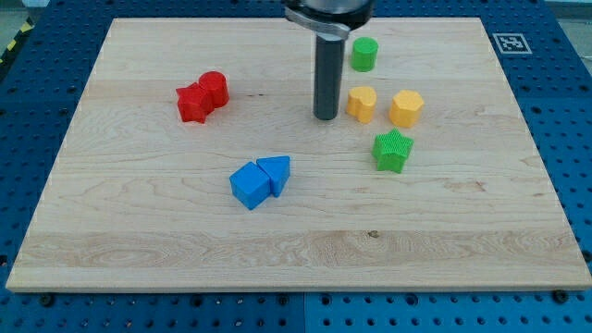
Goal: Move the green star down a bit
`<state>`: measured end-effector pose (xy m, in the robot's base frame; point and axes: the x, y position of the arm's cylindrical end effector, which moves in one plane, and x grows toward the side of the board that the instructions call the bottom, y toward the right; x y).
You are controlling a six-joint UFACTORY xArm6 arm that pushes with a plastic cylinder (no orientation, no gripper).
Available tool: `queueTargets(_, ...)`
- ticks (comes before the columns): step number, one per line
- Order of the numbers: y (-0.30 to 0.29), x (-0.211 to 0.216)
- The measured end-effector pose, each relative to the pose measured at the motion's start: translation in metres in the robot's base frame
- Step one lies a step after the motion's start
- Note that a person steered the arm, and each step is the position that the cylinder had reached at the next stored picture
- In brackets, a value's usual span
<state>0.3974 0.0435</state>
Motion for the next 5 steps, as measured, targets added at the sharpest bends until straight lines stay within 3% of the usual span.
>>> queueTargets(3, 0.061, -0.002)
queueTargets(5, 0.058, 0.022)
